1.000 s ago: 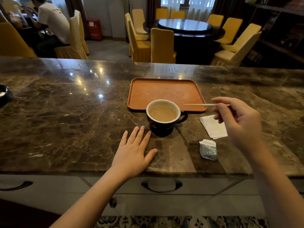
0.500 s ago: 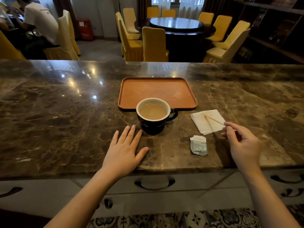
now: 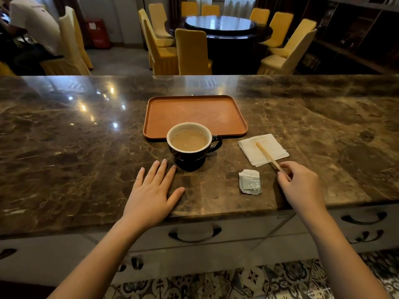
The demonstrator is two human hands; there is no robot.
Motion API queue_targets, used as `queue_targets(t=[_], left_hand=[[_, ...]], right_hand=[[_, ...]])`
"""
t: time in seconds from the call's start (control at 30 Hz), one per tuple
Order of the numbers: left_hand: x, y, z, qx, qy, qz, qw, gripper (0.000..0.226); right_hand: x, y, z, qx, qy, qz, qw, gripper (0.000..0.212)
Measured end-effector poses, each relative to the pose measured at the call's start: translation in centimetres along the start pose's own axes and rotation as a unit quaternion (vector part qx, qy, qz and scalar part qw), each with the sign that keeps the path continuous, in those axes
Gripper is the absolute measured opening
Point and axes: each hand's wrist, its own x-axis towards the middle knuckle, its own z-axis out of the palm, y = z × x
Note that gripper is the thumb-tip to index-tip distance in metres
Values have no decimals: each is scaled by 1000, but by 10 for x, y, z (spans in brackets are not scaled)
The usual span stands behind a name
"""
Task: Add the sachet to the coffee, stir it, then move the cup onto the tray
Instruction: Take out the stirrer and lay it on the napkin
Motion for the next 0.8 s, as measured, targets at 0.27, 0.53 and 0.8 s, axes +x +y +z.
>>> queue_targets(t=[0.27, 0.53, 0.8], left_hand=[[1, 0, 1, -2, 2, 0, 1000, 68], [0, -2, 3, -1, 8, 0, 1000, 68], [1, 0, 2, 0, 2, -7, 1000, 71]], right_hand=[[-5, -4, 0, -73, -12, 15, 997, 17], [0, -25, -6, -26, -9, -56, 998, 25], [50, -91, 13, 50, -143, -231, 961, 43]])
